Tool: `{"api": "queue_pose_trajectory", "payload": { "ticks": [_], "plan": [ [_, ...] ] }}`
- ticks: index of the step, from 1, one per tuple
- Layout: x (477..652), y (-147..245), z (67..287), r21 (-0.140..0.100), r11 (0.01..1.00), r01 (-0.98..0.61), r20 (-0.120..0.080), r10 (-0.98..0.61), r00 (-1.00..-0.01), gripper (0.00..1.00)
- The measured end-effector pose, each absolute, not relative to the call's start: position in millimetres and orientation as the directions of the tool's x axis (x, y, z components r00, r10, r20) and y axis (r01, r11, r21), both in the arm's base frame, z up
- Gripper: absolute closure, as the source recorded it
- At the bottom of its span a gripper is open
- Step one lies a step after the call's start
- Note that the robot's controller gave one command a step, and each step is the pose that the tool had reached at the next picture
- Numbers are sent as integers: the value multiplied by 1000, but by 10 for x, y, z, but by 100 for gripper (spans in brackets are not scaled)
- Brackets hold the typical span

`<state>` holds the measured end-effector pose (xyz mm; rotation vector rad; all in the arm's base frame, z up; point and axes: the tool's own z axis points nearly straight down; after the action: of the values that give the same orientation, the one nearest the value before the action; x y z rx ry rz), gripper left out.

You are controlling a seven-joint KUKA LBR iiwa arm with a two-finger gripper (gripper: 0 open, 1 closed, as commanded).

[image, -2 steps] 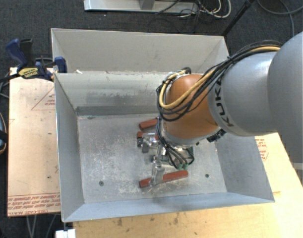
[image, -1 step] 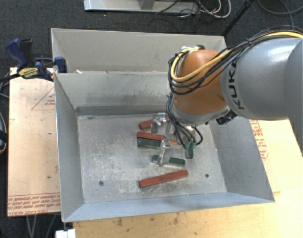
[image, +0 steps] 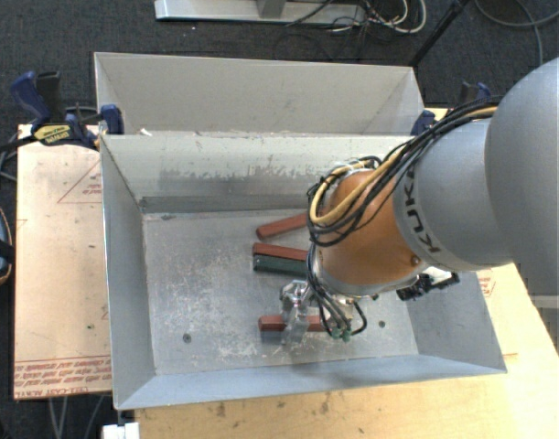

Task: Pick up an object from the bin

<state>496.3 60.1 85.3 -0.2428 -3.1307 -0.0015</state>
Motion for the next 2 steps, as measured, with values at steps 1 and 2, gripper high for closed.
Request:
{"api": "queue_pose_trajectory", "payload": {
  "ticks": [1, 2],
  "plan": [
    [4963, 601, 853, 1, 988, 155, 2, 155, -988, 100],
    [4894, 578, 1360, -1, 988, 153, 7, 153, -988, 100]
  ]
}}
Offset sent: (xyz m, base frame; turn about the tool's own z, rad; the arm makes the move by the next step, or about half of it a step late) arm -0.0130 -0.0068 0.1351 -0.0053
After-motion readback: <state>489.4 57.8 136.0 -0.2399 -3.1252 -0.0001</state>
